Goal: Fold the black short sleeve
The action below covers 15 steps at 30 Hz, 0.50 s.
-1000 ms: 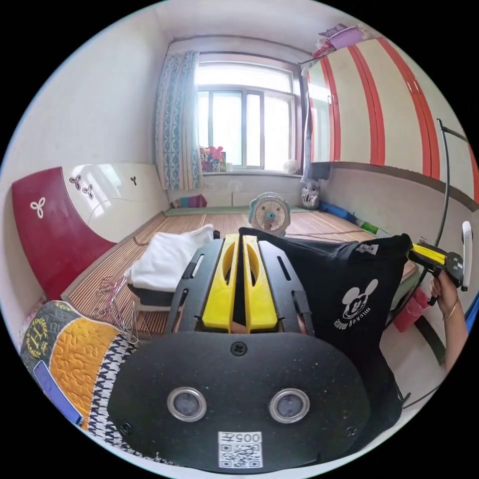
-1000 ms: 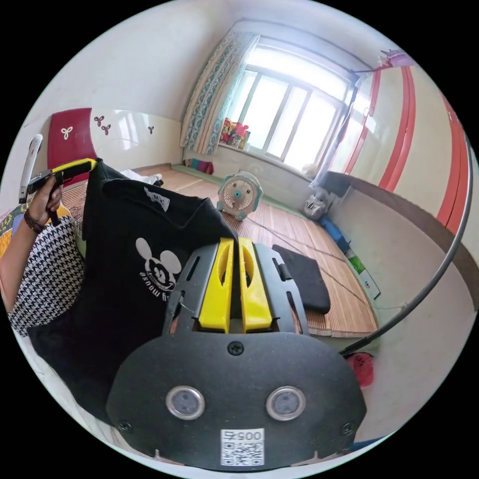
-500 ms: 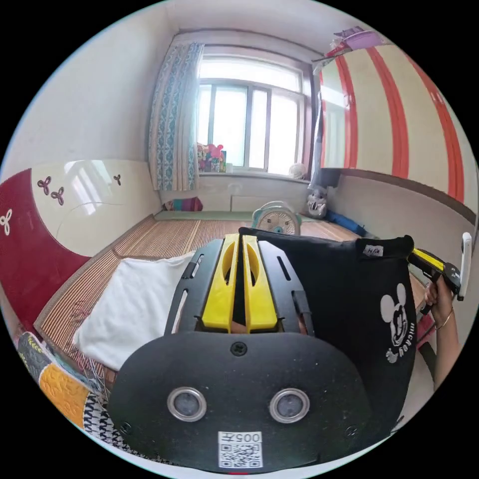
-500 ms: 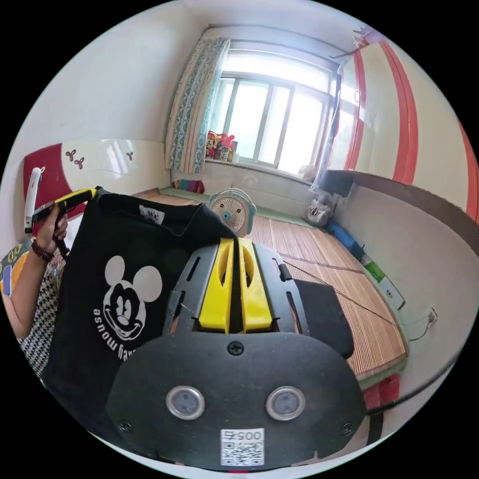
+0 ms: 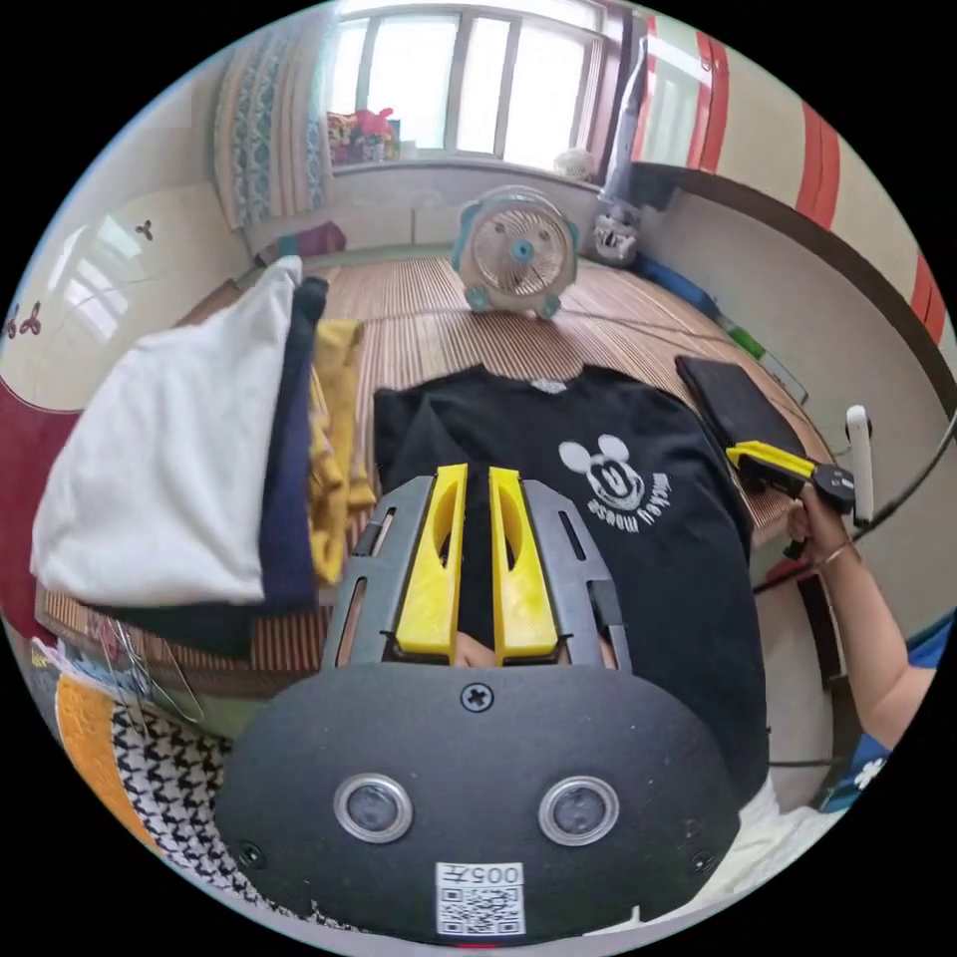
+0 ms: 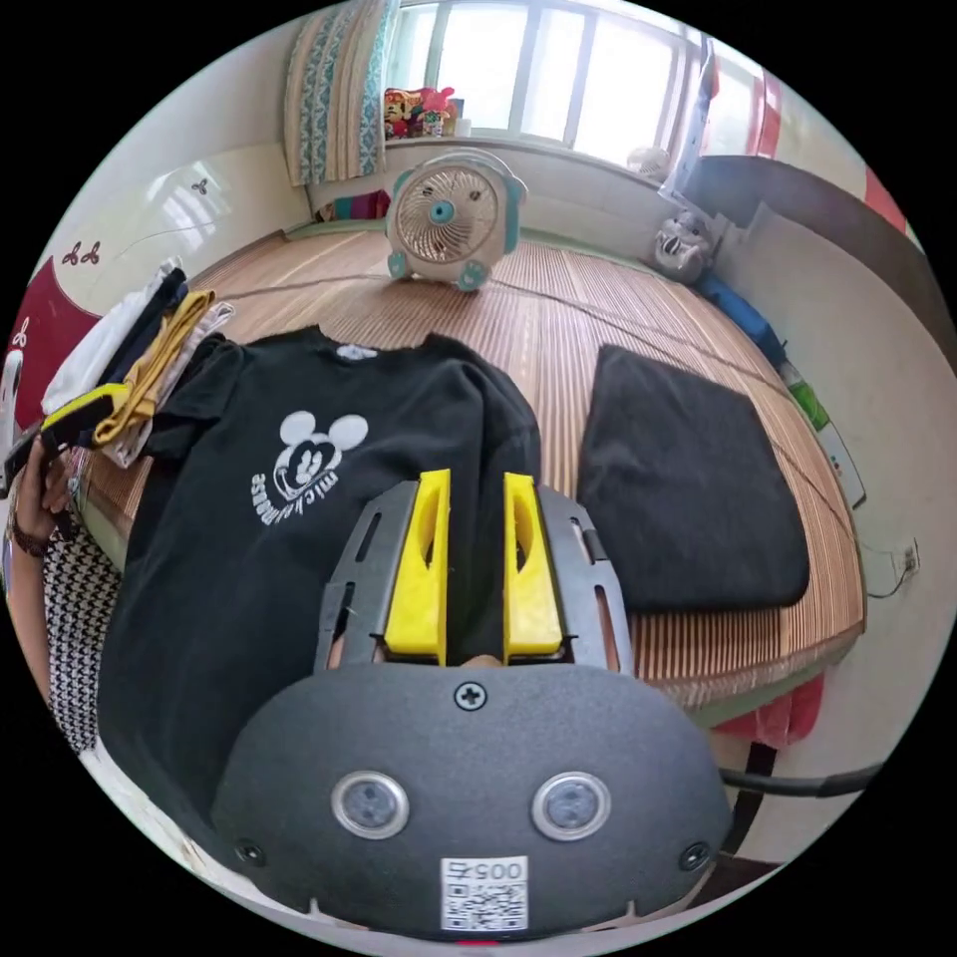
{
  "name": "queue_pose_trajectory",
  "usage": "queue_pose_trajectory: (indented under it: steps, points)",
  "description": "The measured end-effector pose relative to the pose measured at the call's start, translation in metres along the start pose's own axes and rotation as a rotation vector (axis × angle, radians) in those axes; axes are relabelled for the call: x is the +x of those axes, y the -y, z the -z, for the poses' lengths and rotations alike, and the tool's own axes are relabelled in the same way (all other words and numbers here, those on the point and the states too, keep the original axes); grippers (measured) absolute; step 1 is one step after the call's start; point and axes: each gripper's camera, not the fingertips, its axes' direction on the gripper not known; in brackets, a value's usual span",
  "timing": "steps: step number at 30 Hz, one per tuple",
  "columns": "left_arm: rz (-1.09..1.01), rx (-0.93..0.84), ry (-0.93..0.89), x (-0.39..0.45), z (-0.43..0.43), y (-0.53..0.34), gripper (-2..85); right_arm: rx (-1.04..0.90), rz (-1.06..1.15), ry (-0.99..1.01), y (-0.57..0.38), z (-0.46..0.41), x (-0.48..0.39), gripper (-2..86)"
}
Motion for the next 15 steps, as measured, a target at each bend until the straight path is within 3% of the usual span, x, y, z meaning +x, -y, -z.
queue_pose_trajectory:
  steps: [9, 15]
  points:
    - [0.006, -0.259, 0.067, 0.004, -0.093, -0.047, 5.3, -0.119, -0.102, 0.096, 0.006, -0.03, 0.05, 8.9]
    - [-0.013, -0.214, 0.043, 0.0, -0.112, -0.054, 5.4, -0.189, -0.095, 0.026, 0.024, -0.062, 0.039, 4.0]
